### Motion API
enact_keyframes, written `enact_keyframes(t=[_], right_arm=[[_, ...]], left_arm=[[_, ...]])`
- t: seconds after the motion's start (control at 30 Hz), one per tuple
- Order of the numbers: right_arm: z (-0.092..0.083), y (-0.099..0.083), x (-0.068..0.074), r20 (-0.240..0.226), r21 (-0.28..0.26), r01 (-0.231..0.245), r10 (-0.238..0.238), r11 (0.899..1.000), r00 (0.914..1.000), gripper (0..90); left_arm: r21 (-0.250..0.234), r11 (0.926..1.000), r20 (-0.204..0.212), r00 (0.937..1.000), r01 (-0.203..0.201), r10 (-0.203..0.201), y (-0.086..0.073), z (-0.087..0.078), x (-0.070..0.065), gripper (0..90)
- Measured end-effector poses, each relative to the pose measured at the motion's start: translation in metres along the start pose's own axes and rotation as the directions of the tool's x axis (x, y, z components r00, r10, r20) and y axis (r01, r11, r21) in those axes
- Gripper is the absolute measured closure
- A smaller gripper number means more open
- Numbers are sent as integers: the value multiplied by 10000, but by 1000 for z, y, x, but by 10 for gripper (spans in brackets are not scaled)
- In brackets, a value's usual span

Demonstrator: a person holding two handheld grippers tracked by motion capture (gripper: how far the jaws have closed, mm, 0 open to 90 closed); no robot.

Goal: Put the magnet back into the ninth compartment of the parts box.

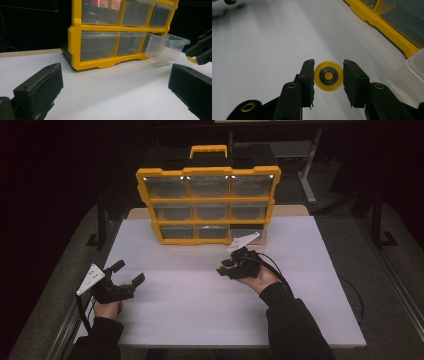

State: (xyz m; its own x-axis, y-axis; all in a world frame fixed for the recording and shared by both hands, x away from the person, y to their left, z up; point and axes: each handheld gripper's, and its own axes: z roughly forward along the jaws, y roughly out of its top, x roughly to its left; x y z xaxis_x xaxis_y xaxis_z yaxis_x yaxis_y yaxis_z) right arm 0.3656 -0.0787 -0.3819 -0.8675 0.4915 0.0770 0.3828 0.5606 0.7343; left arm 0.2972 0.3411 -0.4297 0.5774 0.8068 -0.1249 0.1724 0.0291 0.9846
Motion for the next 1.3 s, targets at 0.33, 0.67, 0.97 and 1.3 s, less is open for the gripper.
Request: enact_keyframes(t=[0.33,0.67,0.97,1.3], right_arm=[[-5,5,-2,1,-123,15,-15,9999,10000,611],[-14,19,-8,197,-62,43,-41,10000,9998,611],[-19,25,-14,356,-81,6,-3,10000,9994,611],[-29,33,-21,578,-227,-71,84,9997,9983,611]], left_arm=[[3,10000,3,10000,0,0,0,0,0,0],[-3,10000,0,10000,1,-1,0,0,0,0],[12,10000,4,10000,-21,21,0,0,0,0],[19,10000,10,10000,-41,41,0,1,0,0]])
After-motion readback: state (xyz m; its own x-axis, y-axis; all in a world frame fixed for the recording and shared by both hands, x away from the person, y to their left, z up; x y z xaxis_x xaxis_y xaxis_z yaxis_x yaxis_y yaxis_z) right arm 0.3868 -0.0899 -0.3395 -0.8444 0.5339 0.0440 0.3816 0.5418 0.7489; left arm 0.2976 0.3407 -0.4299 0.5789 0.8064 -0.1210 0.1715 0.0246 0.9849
